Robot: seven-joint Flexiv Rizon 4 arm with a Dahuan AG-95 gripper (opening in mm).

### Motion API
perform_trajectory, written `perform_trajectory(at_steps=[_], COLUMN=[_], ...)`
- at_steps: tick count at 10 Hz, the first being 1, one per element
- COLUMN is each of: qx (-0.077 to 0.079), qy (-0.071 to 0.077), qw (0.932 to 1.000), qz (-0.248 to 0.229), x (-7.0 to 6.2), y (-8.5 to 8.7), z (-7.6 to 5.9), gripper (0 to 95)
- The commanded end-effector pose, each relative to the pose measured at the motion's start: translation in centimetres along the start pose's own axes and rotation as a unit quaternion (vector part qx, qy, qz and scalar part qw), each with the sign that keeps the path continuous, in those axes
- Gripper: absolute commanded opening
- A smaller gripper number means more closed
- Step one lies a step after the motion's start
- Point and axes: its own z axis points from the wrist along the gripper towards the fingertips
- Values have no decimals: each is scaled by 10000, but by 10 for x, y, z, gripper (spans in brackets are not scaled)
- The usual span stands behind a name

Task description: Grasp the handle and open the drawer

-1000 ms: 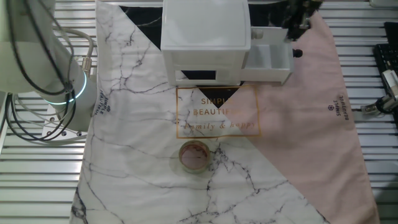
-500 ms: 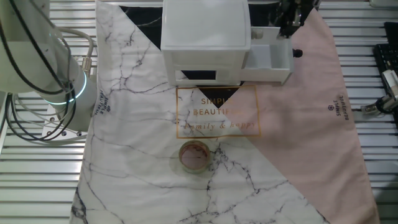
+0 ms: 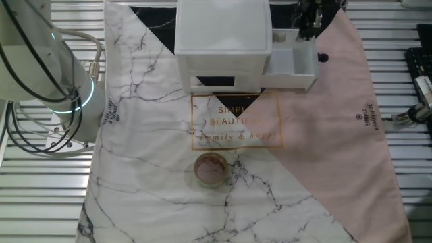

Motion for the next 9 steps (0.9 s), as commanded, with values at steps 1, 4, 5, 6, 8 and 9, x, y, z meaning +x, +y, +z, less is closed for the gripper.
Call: perform_trajectory(at_steps=[1, 4, 5, 6, 8, 9], qx=[-3, 11, 7, 5, -3, -5], qy=[-4, 20, 18, 18, 23, 21], qw=[10000, 10000, 10000, 10000, 10000, 10000], qz=[-25, -22, -17, -19, -30, -31], x=[2, 4, 4, 4, 4, 4], y=[2, 3, 3, 3, 3, 3], z=[-1, -2, -2, -2, -2, -2], gripper=[380, 380, 380, 380, 380, 380])
